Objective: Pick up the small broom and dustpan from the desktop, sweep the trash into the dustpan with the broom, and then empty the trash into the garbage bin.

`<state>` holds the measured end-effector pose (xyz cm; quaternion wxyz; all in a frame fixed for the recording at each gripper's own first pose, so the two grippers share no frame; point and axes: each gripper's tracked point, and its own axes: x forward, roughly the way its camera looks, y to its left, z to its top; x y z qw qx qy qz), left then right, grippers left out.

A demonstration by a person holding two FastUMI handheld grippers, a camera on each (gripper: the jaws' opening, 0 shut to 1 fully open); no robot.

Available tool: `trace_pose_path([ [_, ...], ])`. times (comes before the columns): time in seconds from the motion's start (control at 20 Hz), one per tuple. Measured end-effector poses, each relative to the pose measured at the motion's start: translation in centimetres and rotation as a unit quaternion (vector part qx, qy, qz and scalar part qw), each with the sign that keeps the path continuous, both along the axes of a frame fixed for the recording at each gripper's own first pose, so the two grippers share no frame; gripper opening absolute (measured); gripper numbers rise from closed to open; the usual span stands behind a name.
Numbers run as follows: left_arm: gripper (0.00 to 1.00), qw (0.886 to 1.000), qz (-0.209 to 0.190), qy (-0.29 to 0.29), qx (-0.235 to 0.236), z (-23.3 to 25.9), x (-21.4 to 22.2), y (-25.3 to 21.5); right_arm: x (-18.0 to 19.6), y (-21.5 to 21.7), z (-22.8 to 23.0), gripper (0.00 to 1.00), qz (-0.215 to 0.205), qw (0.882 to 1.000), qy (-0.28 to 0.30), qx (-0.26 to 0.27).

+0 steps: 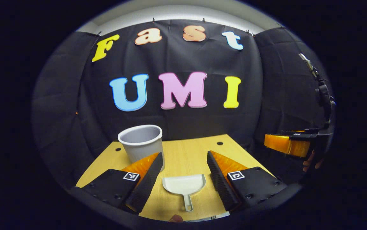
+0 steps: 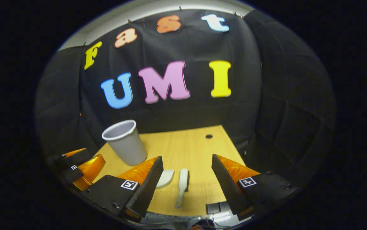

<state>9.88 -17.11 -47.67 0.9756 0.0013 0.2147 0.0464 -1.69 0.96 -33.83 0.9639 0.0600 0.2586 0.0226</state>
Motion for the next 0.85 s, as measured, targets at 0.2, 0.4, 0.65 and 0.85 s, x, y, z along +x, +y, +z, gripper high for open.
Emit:
trace_pose_path([
  [0.2,0.8,0.989,0.014,-0.145,0.026,1.4,-0.4,-0.5,-4.7,-0.3,9.7,0.87,-0.002,0.989,-0.146,-0.032],
  [0.4,0.81,0.991,0.021,-0.132,-0.021,0.5,-1.1,-1.5,-8.2,0.5,16.6,0.98,0.029,0.972,-0.228,-0.05],
  [0.65,0.8,0.986,0.071,-0.149,-0.023,5.2,-3.9,-0.9,-9.2,-0.2,17.6,0.99,0.051,0.968,-0.245,-0.022],
  [0.85,0.8,0.982,0.091,-0.163,0.004,6.7,-5.0,-1.9,-8.9,-0.4,17.5,0.96,0.065,0.971,-0.23,-0.015],
])
